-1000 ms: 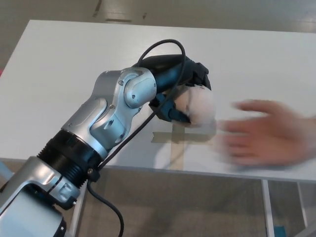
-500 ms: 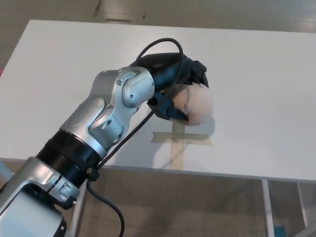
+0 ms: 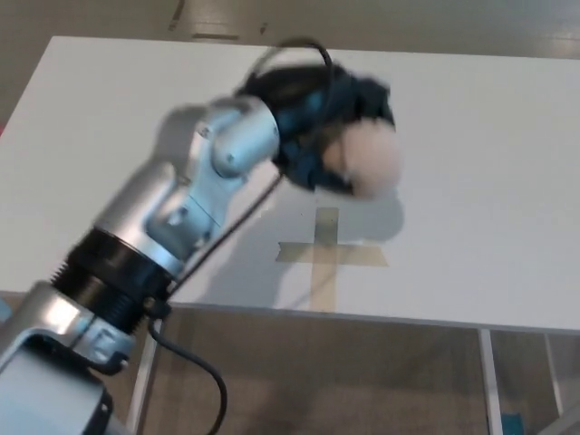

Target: Use the left hand to take the pink dumpling toy on a person's hand and put it on the desk.

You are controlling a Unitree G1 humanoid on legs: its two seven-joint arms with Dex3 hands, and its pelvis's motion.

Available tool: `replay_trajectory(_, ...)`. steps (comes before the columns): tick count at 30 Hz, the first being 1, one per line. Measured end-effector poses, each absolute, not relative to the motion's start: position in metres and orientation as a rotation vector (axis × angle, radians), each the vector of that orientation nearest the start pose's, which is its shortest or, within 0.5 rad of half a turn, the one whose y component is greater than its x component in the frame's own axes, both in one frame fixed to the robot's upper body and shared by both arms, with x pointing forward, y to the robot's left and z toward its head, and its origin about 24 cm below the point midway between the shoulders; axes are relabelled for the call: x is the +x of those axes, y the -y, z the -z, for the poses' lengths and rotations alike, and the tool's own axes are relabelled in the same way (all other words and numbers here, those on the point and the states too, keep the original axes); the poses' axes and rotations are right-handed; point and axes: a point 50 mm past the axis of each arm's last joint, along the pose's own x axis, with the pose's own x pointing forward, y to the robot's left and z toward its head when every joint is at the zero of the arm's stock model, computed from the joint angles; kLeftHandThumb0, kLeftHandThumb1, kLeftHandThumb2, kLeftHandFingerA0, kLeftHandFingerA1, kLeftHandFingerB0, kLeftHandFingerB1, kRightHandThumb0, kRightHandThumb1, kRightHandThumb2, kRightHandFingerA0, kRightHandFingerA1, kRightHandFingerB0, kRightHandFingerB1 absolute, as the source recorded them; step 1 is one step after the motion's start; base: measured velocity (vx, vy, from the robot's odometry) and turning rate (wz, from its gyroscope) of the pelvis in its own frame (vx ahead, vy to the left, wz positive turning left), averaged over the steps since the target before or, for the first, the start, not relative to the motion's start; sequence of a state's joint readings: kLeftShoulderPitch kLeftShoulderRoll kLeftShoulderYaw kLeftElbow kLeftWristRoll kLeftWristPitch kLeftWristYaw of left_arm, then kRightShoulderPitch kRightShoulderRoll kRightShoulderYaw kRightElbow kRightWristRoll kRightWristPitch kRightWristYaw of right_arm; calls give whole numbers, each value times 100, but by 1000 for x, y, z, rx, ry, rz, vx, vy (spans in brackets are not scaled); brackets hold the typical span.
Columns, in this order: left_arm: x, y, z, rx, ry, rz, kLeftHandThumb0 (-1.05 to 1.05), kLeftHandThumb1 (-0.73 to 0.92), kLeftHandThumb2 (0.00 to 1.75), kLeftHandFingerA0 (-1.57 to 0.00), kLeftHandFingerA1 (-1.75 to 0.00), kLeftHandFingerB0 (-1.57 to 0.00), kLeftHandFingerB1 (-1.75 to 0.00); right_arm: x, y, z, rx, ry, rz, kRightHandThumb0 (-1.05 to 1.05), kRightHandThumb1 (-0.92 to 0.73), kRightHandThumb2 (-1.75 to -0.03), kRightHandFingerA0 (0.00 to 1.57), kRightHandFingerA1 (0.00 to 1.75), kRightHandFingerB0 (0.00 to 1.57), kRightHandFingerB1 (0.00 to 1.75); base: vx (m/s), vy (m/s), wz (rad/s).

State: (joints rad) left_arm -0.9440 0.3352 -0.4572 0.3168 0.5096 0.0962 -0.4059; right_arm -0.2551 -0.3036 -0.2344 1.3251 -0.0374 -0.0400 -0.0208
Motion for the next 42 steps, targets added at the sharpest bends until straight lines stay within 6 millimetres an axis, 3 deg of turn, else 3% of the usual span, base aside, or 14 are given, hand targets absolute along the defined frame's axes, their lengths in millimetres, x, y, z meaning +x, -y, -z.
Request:
replay_trajectory(2, 361, -61, -220, 1181, 409, 552, -24, 74, 64, -71, -153, -84, -55, 174, 279, 122, -145, -990, 332, -24, -72, -62, 60, 44, 54, 42, 0, 0, 0)
replay_trajectory(5, 363, -88, -251, 1150, 496, 423, -25, 73, 65, -72, -151, -87, -60, 176, 279, 121, -144, -984, 333, -24, -72, -62, 60, 44, 55, 43, 0, 0, 0)
replay_trajectory(10, 366, -120, -266, 1148, 503, 321, -25, 74, 65, -75, -140, -77, -94, 177, 279, 120, -142, -981, 334, -24, -72, -62, 60, 43, 54, 42, 0, 0, 0)
replay_trajectory(11, 368, -129, -267, 1155, 491, 299, -23, 75, 64, -74, -140, -87, -73, 177, 279, 120, -142, -981, 334, -24, -72, -62, 59, 43, 53, 42, 0, 0, 0)
replay_trajectory(13, 370, -146, -267, 1166, 461, 265, -24, 75, 65, -72, -143, -84, -76, 177, 279, 120, -142, -982, 335, -24, -72, -62, 60, 43, 53, 42, 0, 0, 0)
replay_trajectory(17, 378, -176, -244, 1188, 342, 239, -24, 76, 62, -73, -141, -84, -79, 177, 279, 120, -144, -982, 333, -24, -72, -62, 60, 43, 53, 42, 0, 0, 0)
replay_trajectory(19, 380, -182, -238, 1191, 313, 236, -24, 76, 62, -71, -143, -86, -73, 177, 279, 120, -144, -982, 333, -24, -72, -62, 60, 43, 52, 42, 0, 0, 0)
replay_trajectory(23, 386, -203, -217, 1212, 208, 222, -26, 74, 66, -70, -145, -81, -85, 177, 279, 120, -144, -980, 332, -23, -72, -62, 60, 43, 54, 42, 0, 0, 0)
replay_trajectory(27, 390, -213, -194, 1244, 106, 232, -24, 75, 65, -67, -143, -84, -76, 178, 279, 120, -142, -979, 334, -23, -72, -62, 60, 43, 55, 43, 0, 0, 0)
replay_trajectory(31, 392, -217, -178, 1285, 40, 247, -25, 73, 64, -68, -148, -88, -58, 178, 280, 120, -141, -978, 335, -23, -72, -62, 60, 43, 54, 42, 0, 0, 0)
replay_trajectory(36, 392, -209, -166, 1337, 38, 273, -22, 74, 64, -66, -151, -84, -53, 178, 279, 120, -143, -978, 333, -24, -72, -62, 60, 43, 55, 43, 0, 0, 0)
replay_trajectory(37, 391, -206, -163, 1342, 40, 281, -22, 76, 62, -66, -149, -68, -45, 178, 279, 120, -142, -977, 333, -24, -72, -62, 59, 43, 54, 42, 0, 0, 0)
replay_trajectory(41, 387, -196, -144, 1362, 48, 326, -20, 76, 62, -67, -149, -66, -44, 178, 279, 120, -142, -977, 333, -24, -72, -62, 59, 43, 54, 42, 0, 0, 0)
replay_trajectory(42, 386, -194, -142, 1365, 49, 333, -22, 72, 64, -69, -142, -57, -42, 178, 279, 120, -142, -978, 333, -24, -71, -62, 59, 43, 54, 42, 0, 0, 0)
